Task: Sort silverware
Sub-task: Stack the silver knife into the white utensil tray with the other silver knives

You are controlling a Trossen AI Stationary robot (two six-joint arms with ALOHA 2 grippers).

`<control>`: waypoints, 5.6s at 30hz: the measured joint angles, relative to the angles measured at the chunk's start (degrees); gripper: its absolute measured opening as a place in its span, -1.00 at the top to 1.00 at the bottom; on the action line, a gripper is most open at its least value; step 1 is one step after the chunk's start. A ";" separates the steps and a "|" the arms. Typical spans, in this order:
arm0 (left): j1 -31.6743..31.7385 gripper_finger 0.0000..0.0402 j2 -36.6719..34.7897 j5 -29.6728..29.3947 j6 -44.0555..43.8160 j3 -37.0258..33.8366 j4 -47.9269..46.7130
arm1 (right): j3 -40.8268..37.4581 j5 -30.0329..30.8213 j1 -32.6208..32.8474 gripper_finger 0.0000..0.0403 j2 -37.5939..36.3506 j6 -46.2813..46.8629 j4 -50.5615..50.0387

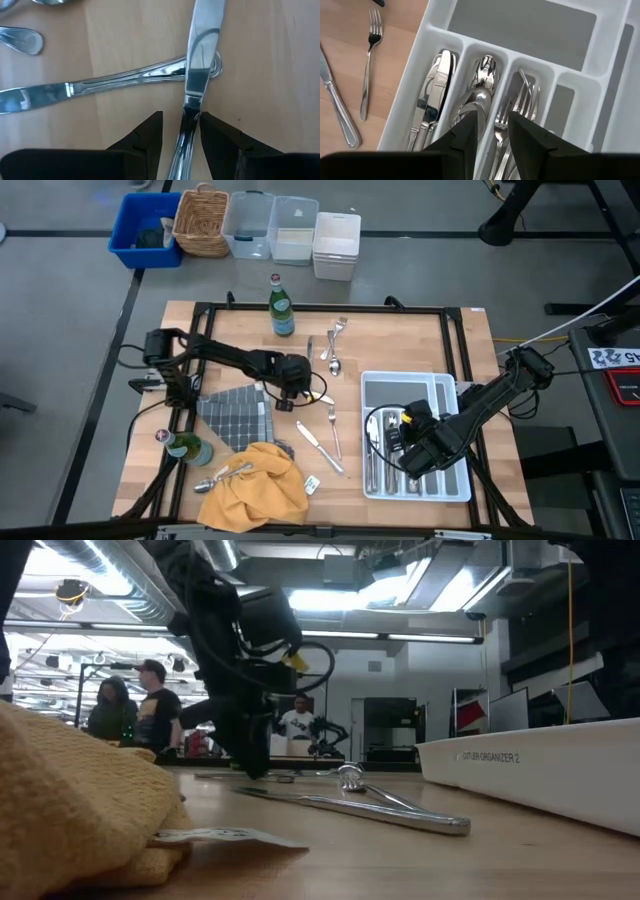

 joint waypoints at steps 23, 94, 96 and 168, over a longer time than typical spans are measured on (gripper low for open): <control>0.05 0.42 4.53 3.23 -2.02 0.33 4.44 | 0.00 0.00 0.00 0.45 0.00 0.02 0.04; -23.55 0.79 18.20 -17.77 -109.39 18.07 46.48 | -0.04 20.00 -16.50 0.45 -13.82 -56.89 -0.52; -23.89 0.79 20.71 -17.31 -110.08 21.32 46.42 | -0.04 20.02 -16.50 0.45 -13.82 -57.22 0.04; -6.03 0.42 21.74 7.97 -100.13 26.91 40.51 | 0.00 17.42 -16.46 0.45 -16.33 -60.13 0.56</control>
